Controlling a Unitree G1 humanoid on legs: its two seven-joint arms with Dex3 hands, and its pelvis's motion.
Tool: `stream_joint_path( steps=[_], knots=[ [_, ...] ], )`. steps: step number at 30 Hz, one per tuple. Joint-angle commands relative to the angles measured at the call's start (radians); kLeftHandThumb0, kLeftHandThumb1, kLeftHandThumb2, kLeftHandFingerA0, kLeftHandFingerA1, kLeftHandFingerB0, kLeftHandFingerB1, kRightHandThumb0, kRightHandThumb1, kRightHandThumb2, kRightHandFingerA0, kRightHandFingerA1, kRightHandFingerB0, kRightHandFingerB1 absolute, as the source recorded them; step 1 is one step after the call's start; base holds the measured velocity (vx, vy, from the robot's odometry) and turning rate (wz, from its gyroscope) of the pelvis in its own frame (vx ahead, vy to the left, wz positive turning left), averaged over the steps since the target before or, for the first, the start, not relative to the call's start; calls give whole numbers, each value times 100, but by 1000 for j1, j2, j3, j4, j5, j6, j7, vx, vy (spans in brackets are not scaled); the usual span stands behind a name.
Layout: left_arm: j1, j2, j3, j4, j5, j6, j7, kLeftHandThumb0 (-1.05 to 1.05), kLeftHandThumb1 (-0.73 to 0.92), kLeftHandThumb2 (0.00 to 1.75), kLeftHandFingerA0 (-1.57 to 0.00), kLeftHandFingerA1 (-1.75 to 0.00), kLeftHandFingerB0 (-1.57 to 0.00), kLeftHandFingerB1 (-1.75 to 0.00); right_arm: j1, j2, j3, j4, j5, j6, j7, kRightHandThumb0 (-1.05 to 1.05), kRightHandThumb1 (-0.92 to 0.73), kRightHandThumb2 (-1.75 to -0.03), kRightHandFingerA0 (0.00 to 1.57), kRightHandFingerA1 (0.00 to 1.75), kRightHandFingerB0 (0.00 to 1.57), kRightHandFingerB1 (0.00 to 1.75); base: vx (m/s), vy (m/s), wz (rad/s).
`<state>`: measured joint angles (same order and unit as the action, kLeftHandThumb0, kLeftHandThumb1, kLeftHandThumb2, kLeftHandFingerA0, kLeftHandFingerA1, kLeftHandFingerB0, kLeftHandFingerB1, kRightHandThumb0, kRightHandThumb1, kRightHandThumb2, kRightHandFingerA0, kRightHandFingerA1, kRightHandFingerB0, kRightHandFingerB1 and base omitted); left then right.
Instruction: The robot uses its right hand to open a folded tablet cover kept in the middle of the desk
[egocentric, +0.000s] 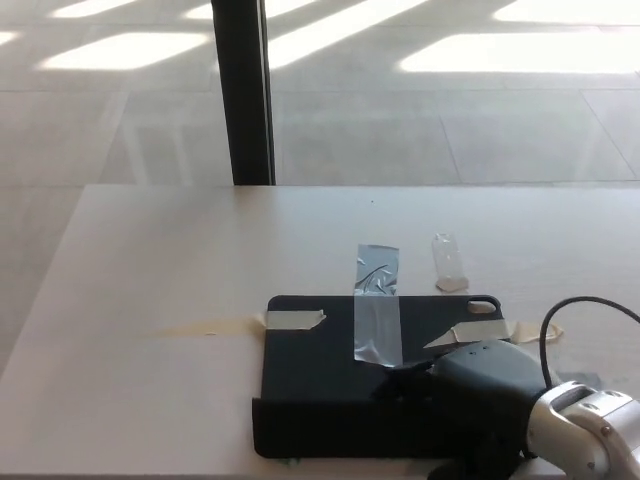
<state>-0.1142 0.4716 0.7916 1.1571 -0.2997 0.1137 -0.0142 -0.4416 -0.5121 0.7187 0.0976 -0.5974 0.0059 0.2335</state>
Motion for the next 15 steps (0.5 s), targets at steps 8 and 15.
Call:
stream_joint_path(
  steps=[8, 15],
  knots=[
    [-14, 36, -6, 21, -44, -77, -11, -46, 28, 80, -90, -89, -77, -81, 312, -40, -77, -285, -67, 176, 106, -69, -58, -58, 37, 44, 36, 37, 0, 0, 0],
    [-10, 35, -14, 22, -46, -84, -12, -45, 41, 58, -93, -85, -80, -76, 541, -41, -170, -446, -10, 187, 90, -70, -63, -59, 39, 47, 32, 35, 0, 0, 0]
  ],
)
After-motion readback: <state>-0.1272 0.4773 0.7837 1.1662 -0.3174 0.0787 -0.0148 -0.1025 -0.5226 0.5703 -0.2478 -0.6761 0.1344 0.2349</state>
